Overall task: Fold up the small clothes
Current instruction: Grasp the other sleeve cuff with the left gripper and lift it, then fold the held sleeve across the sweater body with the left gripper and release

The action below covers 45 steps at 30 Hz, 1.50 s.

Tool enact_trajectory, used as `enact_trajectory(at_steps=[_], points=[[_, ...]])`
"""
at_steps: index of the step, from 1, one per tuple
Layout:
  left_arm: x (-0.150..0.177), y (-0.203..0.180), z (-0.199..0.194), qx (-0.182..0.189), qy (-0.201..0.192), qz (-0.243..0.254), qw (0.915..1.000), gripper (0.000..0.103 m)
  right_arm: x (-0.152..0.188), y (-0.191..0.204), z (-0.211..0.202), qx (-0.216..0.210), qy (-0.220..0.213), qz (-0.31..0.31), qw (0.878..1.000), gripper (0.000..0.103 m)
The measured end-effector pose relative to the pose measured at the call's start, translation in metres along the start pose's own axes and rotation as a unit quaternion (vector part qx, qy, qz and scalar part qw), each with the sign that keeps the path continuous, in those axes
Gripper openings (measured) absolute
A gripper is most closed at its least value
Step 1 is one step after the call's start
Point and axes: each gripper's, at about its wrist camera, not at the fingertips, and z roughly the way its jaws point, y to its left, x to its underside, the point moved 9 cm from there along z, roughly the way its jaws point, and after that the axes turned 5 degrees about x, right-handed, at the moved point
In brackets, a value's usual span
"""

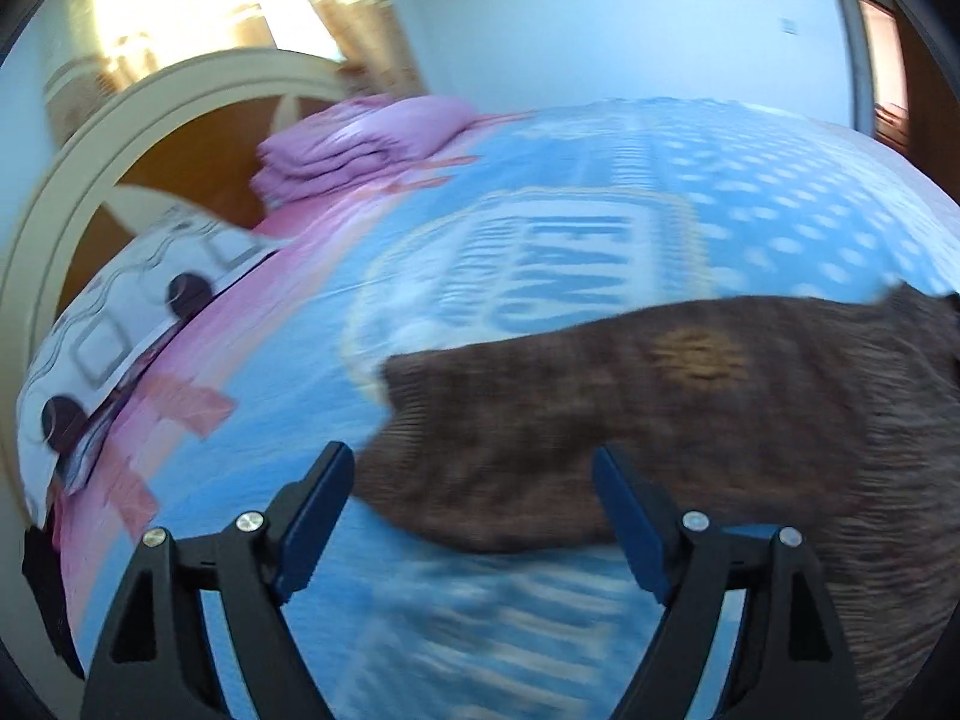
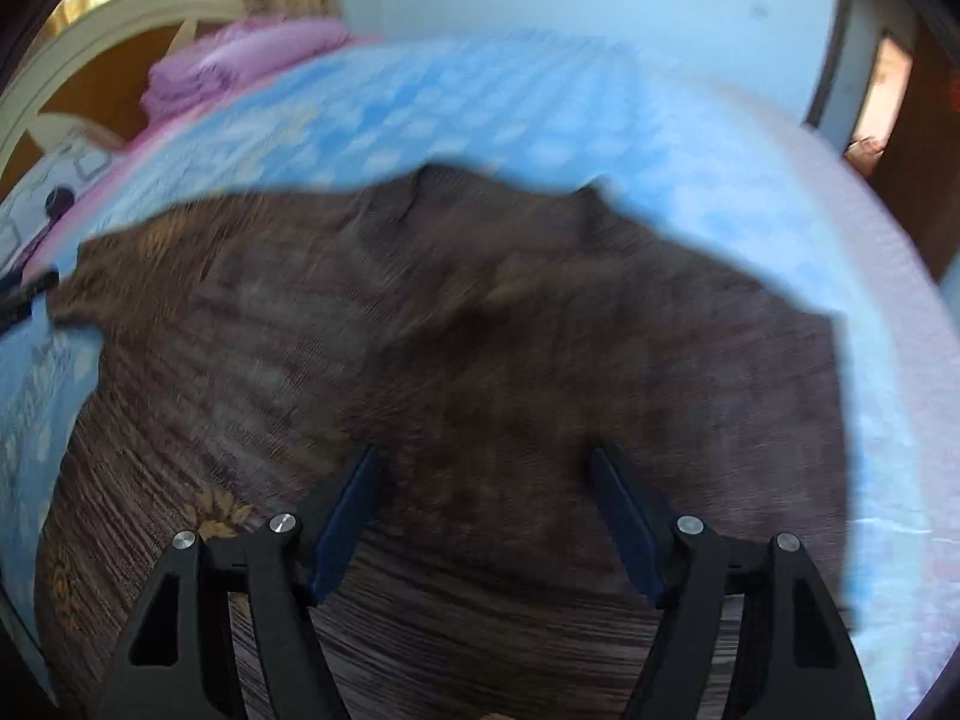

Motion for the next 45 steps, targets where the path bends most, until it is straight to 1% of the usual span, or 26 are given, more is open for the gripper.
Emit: enact_trajectory(at_steps=[1,2,3,4,5,6,7,8,9,10,13,14,15,16,17,18,19,20,21,24,29,31,33,36,39,45], points=[[0.002,0.011,0.004,-0.007,0.003,-0.008,0.9999,0.085,0.001,0.006,-0.003,0.001,0.003,-0.006,1.0,0.073],[0.004,0.028,0.009,-0.014,0.008,-0.023,0.9996,0.085,0.0,0.01,-0.008,-0.008,0.003,-0.004,1.0,0.073],[0.006,0.039,0.013,-0.016,0.011,-0.035,0.9992,0.086,-0.002,0.011,-0.015,-0.021,-0.007,0.0,1.0,0.073],[0.007,0.048,0.017,-0.015,0.016,-0.046,0.9987,0.088,-0.005,0.011,-0.023,-0.02,-0.025,0.003,0.999,0.073],[0.01,0.059,0.021,-0.013,0.021,-0.059,0.9979,0.089,-0.005,0.008,-0.029,-0.009,-0.042,0.002,0.999,0.073],[0.01,0.063,0.024,-0.012,0.024,-0.068,0.9973,0.089,-0.003,0.007,-0.029,0.01,-0.047,-0.01,0.999,0.073],[0.01,0.068,0.03,-0.007,0.029,-0.081,0.9963,0.089,0.004,0.008,-0.023,0.025,-0.036,-0.025,0.999,0.073],[0.011,0.068,0.034,0.003,0.034,-0.091,0.9953,0.089,0.011,0.011,-0.014,0.032,-0.02,-0.041,0.998,0.074],[0.012,0.065,0.038,0.016,0.042,-0.099,0.9941,0.089,0.014,0.012,-0.012,0.032,-0.024,-0.04,0.998,0.075],[0.012,0.06,0.045,0.038,0.054,-0.112,0.9915,0.089,0.012,0.011,-0.014,0.037,-0.029,-0.039,0.998,0.079],[0.016,0.046,0.06,0.082,0.079,-0.145,0.9829,0.086,0.011,0.011,-0.014,0.053,-0.03,-0.041,0.997,0.083],[0.019,0.04,0.066,0.087,0.091,-0.143,0.9817,0.086,0.01,0.011,-0.015,0.058,-0.033,-0.042,0.997,0.083],[0.022,0.034,0.071,0.083,0.104,-0.137,0.9816,0.079,0.011,0.011,-0.016,0.061,-0.036,-0.043,0.997,0.084],[0.025,0.03,0.078,0.078,0.109,-0.134,0.982,0.077,0.013,0.011,-0.018,0.063,-0.038,-0.044,0.996,0.084],[0.023,0.03,0.078,0.072,0.098,-0.134,0.9835,0.076,0.013,0.011,-0.018,0.064,-0.04,-0.044,0.996,0.084],[0.021,0.026,0.077,0.077,0.098,-0.13,0.9837,0.061,0.013,0.009,-0.018,0.063,-0.04,-0.043,0.996,0.084],[0.019,0.023,0.076,0.085,0.097,-0.127,0.9835,0.048,0.014,0.01,-0.018,0.061,-0.041,-0.04,0.997,0.084],[0.016,0.017,0.074,0.097,0.096,-0.121,0.9832,0.015,0.018,0.009,-0.022,0.058,-0.041,-0.037,0.997,0.084],[0.015,0.014,0.073,0.107,0.1,-0.117,0.9823,0.01,0.018,0.007,-0.02,0.053,-0.04,-0.033,0.997,0.084],[0.012,0.013,0.069,0.108,0.107,-0.118,0.9813,0.009,0.018,0.005,-0.017,0.041,-0.037,-0.019,0.998,0.085],[-0.001,0.019,0.053,0.097,0.096,-0.13,0.9821,0.009,0.016,0.004,-0.017,0.022,-0.034,-0.005,0.999,0.086],[-0.01,0.015,0.042,0.098,0.088,-0.131,0.9826,0.009,0.016,0.0,-0.022,0.009,-0.035,0.009,0.999,0.086],[-0.02,0.012,0.034,0.102,0.079,-0.128,0.9834,0.009,0.017,-0.008,-0.033,0.011,-0.043,0.017,0.999,0.086],[-0.037,-0.001,0.014,0.116,0.061,-0.12,0.9842,0.009,0.019,-0.022,-0.054,0.009,-0.055,0.02,0.998,0.086],[-0.055,-0.021,-0.006,0.137,0.047,-0.116,0.9826,0.009,0.025,-0.042,-0.076,0.011,-0.065,0.024,0.998,0.086],[-0.087,-0.069,-0.051,0.176,0.023,-0.109,0.9781,0.009,0.052,-0.094,-0.105,0.041,-0.074,0.044,0.995,0.086]])
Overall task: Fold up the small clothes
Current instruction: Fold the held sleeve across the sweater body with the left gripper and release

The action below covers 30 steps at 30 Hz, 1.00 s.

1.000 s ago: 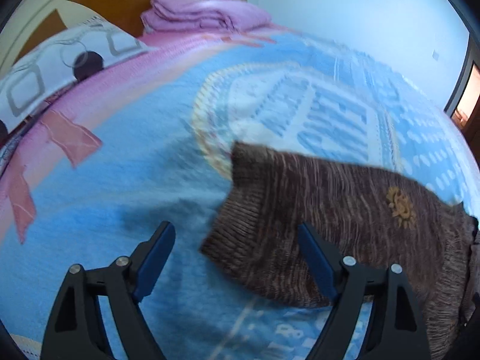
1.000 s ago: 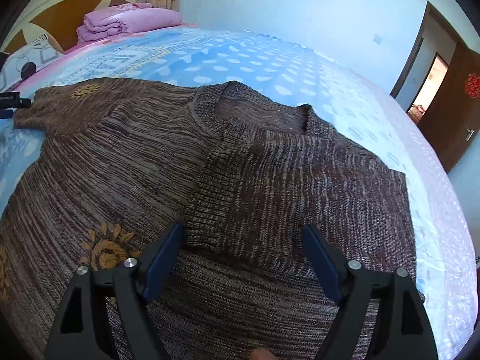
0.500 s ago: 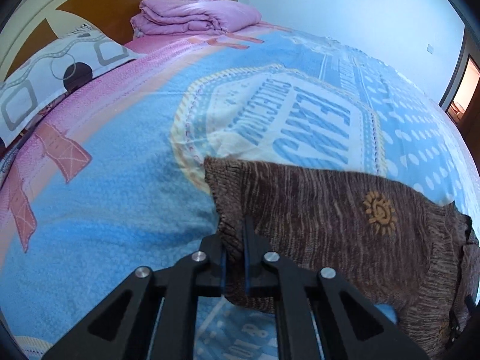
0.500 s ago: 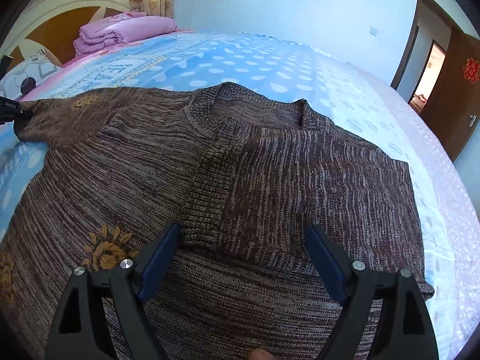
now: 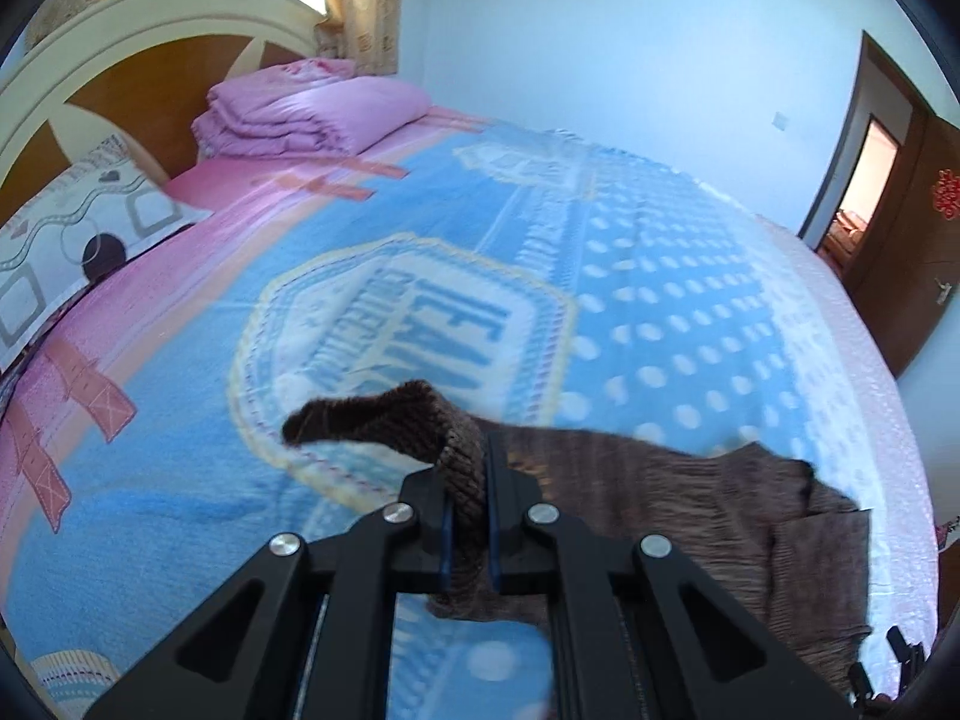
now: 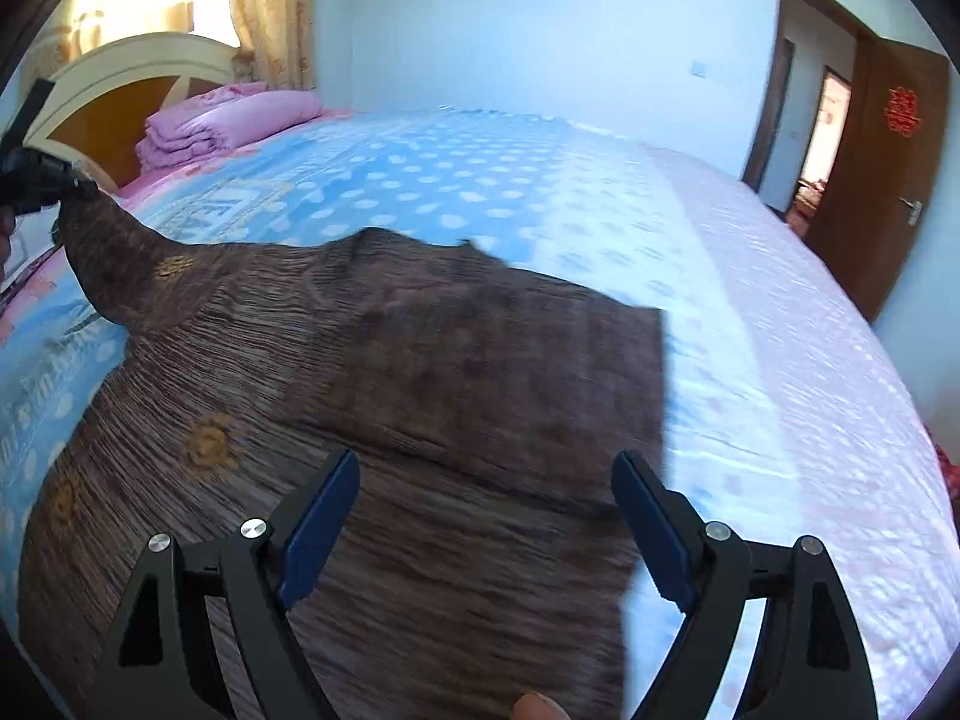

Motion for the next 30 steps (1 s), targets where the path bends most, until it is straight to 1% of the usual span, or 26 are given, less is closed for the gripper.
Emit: enact_trajectory(at_steps=[4,8,12,15,16,19,22,24,25,26,27,28,29,30], points=[[-0.004,-0.042,-0.008,0.021,-0.005,0.009,0.9997,0.009,0.021,-0.024,-0.011,0.009,0.004,0.017,1.0,0.086],[-0.001,-0.086,-0.007,0.04,-0.001,0.02,0.999,0.009,0.038,-0.03,-0.018,0.008,0.006,0.014,1.0,0.086],[0.012,-0.127,0.001,0.06,0.013,0.026,0.9978,0.009,0.05,-0.03,-0.018,-0.003,0.006,0.023,1.0,0.086],[0.029,-0.16,0.01,0.076,0.028,0.034,0.9961,0.009,0.057,-0.03,-0.013,-0.012,0.011,0.032,0.999,0.086],[0.04,-0.174,0.016,0.081,0.036,0.042,0.9952,0.009,0.059,-0.03,-0.011,-0.015,0.014,0.034,0.999,0.086],[0.064,-0.205,0.029,0.086,0.051,0.061,0.9931,0.009,0.065,-0.028,-0.009,-0.017,0.018,0.031,0.999,0.086],[0.091,-0.233,0.048,0.081,0.062,0.082,0.9914,0.009,0.069,-0.025,-0.007,-0.019,0.02,0.028,0.999,0.086],[0.108,-0.248,0.06,0.066,0.062,0.105,0.9903,0.009,0.072,-0.024,-0.006,-0.02,0.02,0.026,0.999,0.086],[0.118,-0.255,0.065,0.06,0.064,0.117,0.9892,0.01,0.073,-0.024,-0.005,-0.019,0.019,0.026,0.999,0.086],[0.13,-0.262,0.07,0.054,0.072,0.133,0.987,0.017,0.074,-0.024,-0.004,-0.021,0.016,0.025,0.999,0.086],[0.138,-0.265,0.073,0.051,0.079,0.143,0.9853,0.019,0.075,-0.023,-0.003,-0.023,0.017,0.026,0.999,0.086],[0.146,-0.268,0.074,0.052,0.088,0.152,0.9831,0.021,0.076,-0.024,-0.002,-0.024,0.019,0.026,0.999,0.086],[0.154,-0.271,0.07,0.061,0.092,0.169,0.9795,0.022,0.077,-0.024,0.0,-0.026,0.018,0.028,0.999,0.086],[0.157,-0.27,0.064,0.064,0.084,0.185,0.977,0.025,0.077,-0.025,0.0,-0.027,0.017,0.03,0.999,0.086]])
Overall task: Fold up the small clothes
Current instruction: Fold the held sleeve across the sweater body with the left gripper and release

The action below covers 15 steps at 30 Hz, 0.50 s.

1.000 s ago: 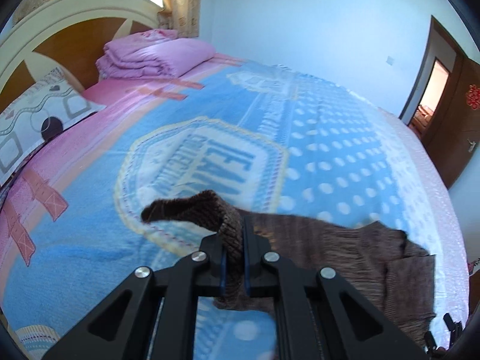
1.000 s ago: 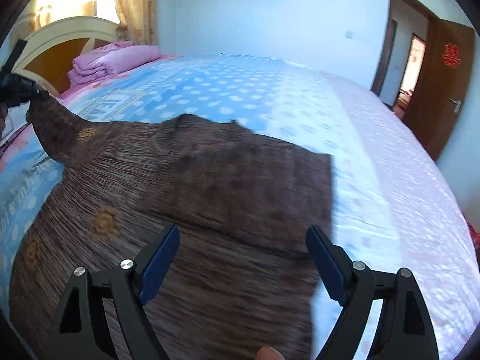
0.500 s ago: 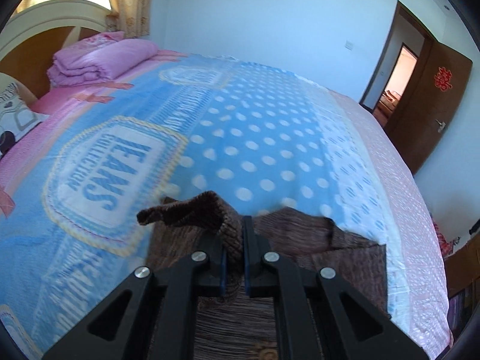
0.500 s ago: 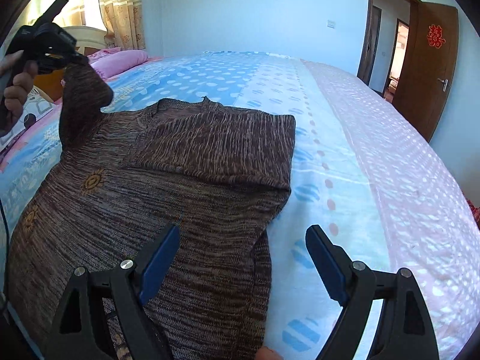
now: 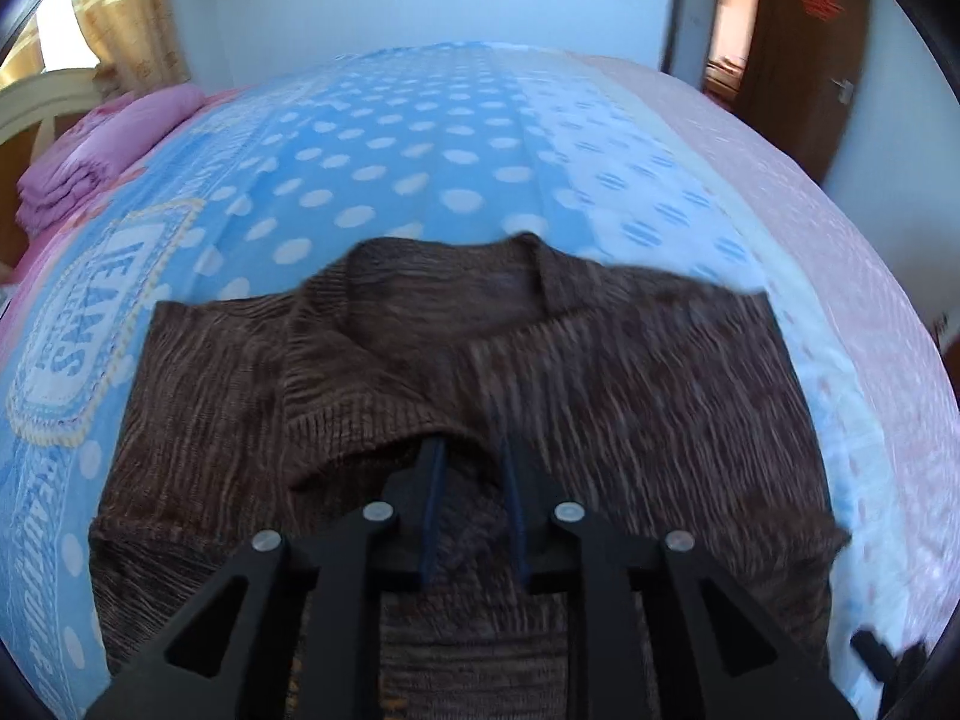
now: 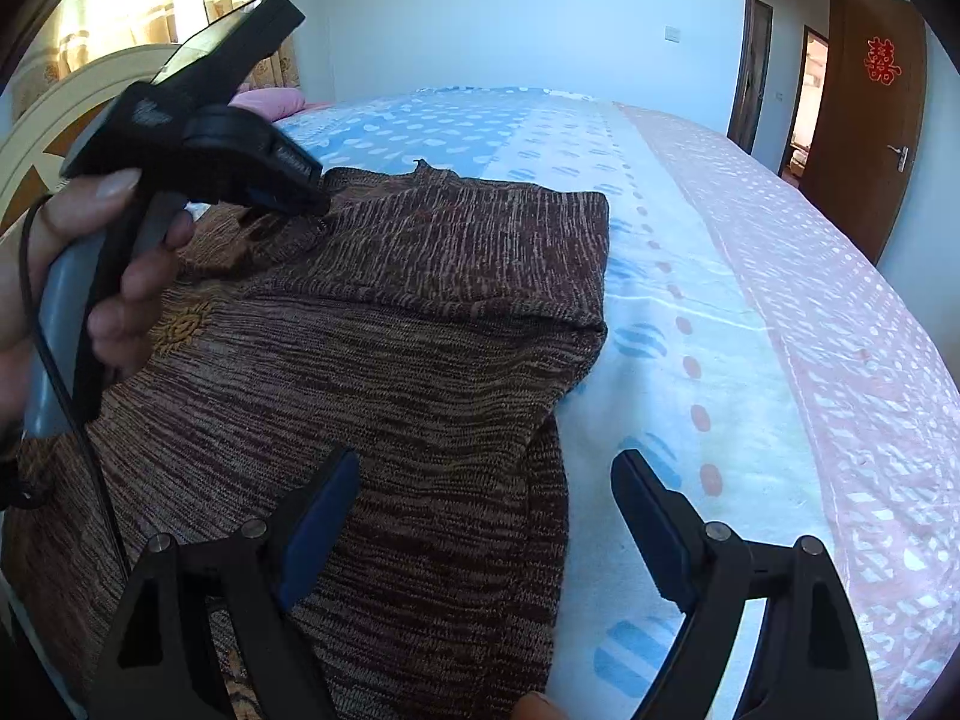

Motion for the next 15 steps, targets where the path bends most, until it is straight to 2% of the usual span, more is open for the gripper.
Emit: enact_trajectory(at_steps=[1,2,3,5,6,8,10,12,15], points=[[0.002,0.002,-0.009,-0.005,-0.012,0.017,0.9998,0.027,0.0,-0.001,0.0,-0.001,-0.001,0.002,1.0,0.086],[0.003,0.003,-0.015,-0.011,-0.023,0.028,0.9993,0.035,0.0,-0.002,0.0,-0.001,-0.003,0.004,1.0,0.086],[0.003,0.01,-0.028,-0.016,-0.044,0.038,0.9982,0.047,0.0,-0.002,-0.001,-0.003,-0.006,0.007,1.0,0.086],[0.002,0.035,-0.05,-0.045,-0.088,0.051,0.9938,0.066,-0.002,-0.004,-0.006,-0.007,-0.014,0.017,1.0,0.086],[0.001,0.05,-0.057,-0.064,-0.104,0.055,0.991,0.069,-0.007,-0.005,-0.011,-0.01,-0.021,0.025,0.999,0.086],[-0.001,0.093,-0.064,-0.119,-0.125,0.06,0.9831,0.07,-0.019,-0.003,-0.02,-0.017,-0.035,0.034,0.999,0.086],[0.001,0.138,-0.057,-0.168,-0.114,0.051,0.9779,0.07,-0.035,0.005,-0.024,-0.026,-0.042,0.03,0.998,0.086],[0.006,0.177,-0.044,-0.195,-0.088,0.029,0.9765,0.07,-0.055,0.017,-0.022,-0.045,-0.04,0.029,0.998,0.086],[0.017,0.216,-0.023,-0.214,-0.048,-0.005,0.9757,0.07,-0.091,0.041,-0.008,-0.08,-0.027,0.037,0.996,0.078]])
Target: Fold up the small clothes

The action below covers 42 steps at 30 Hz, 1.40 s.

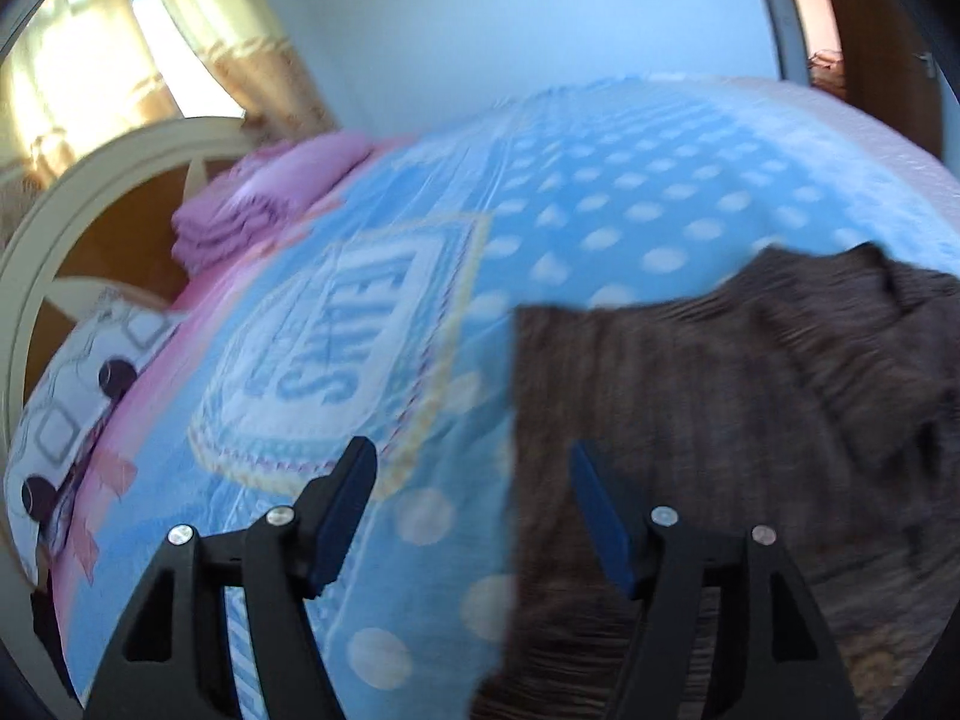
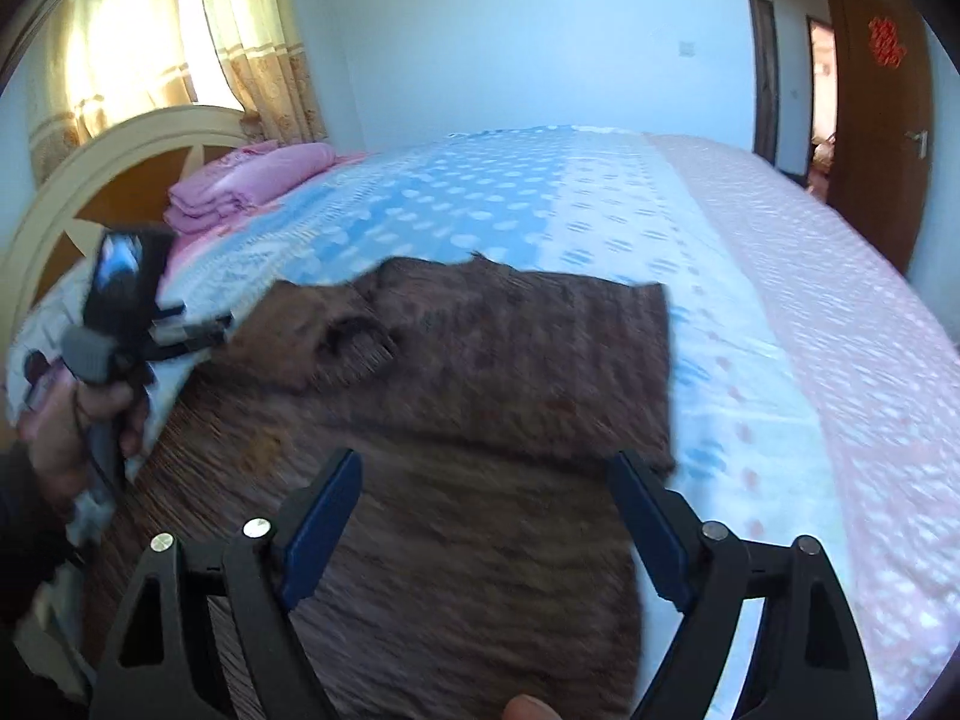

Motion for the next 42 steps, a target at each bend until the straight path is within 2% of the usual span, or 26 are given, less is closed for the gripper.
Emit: enact_trajectory(at_steps=[3,7,9,12,13,14,15,17,18,19,21,25,28,31,32,35,36,37,38,39,42], points=[[0.018,0.001,0.021,0.01,0.039,0.001,0.9992,0.07,-0.027,0.029,0.035,-0.001,0.026,-0.025,0.999,0.077],[0.024,-0.001,0.015,-0.01,0.02,0.019,0.9996,0.073,-0.043,0.073,0.088,0.018,0.052,-0.102,0.993,0.077],[0.024,-0.001,0.018,-0.013,0.018,0.014,0.9997,0.077,-0.041,0.092,0.115,0.028,0.072,-0.14,0.987,0.077],[0.026,0.002,0.022,-0.008,0.018,0.006,0.9998,0.077,-0.04,0.107,0.143,0.06,0.075,-0.18,0.979,0.077],[0.026,0.002,0.022,-0.007,0.017,0.004,0.9998,0.077,-0.041,0.111,0.149,0.063,0.074,-0.185,0.978,0.067],[0.026,0.002,0.021,-0.008,0.014,0.004,0.9999,0.077,-0.044,0.11,0.154,0.071,0.074,-0.186,0.977,0.058],[0.026,0.002,0.022,-0.007,0.014,0.004,0.9999,0.077,-0.049,0.102,0.158,0.081,0.077,-0.175,0.978,0.04],[0.026,0.004,0.023,-0.001,0.014,-0.002,0.9999,0.077,-0.06,0.078,0.161,0.096,0.079,-0.122,0.985,0.037],[0.027,0.004,0.023,0.002,0.015,-0.006,0.9999,0.078,-0.067,0.059,0.162,0.118,0.076,-0.095,0.986,0.037],[0.027,0.005,0.023,0.005,0.015,-0.009,0.9998,0.079,-0.074,0.034,0.161,0.155,0.07,-0.071,0.983,0.037],[0.028,0.007,0.024,0.01,0.016,-0.015,0.9997,0.08,-0.08,0.002,0.157,0.173,0.071,-0.031,0.982,0.037],[0.028,0.008,0.025,0.019,0.017,-0.024,0.9994,0.081,-0.076,-0.013,0.133,0.115,0.07,0.01,0.991,0.037],[0.029,0.009,0.026,0.024,0.018,-0.03,0.9991,0.081,-0.062,0.003,0.114,0.018,0.076,0.055,0.995,0.038],[0.03,0.012,0.027,0.027,0.02,-0.038,0.9987,0.085,-0.038,0.03,0.114,-0.036,0.098,0.052,0.993,0.038],[0.03,0.012,0.027,0.026,0.021,-0.039,0.9987,0.086,-0.033,0.037,0.118,-0.043,0.104,0.048,0.993,0.038],[0.031,0.012,0.027,0.023,0.022,-0.039,0.9987,0.087,-0.017,0.046,0.131,-0.021,0.114,0.026,0.993,0.038],[0.031,0.012,0.026,0.022,0.023,-0.039,0.9988,0.088,-0.014,0.047,0.132,-0.025,0.114,0.026,0.993,0.035],[0.031,0.012,0.026,0.022,0.023,-0.039,0.9987,0.088,-0.014,0.048,0.133,-0.022,0.113,0.021,0.993,0.025],[0.031,0.013,0.026,0.023,0.023,-0.041,0.9986,0.088,-0.014,0.048,0.132,-0.017,0.11,0.014,0.994,0.02],[0.032,0.013,0.026,0.025,0.023,-0.043,0.9985,0.088,-0.015,0.048,0.129,-0.012,0.105,0.007,0.994,0.005],[0.032,0.016,0.027,0.03,0.026,-0.051,0.9979,0.091,-0.017,0.048,0.116,-0.018,0.099,0.001,0.995,0.003]])
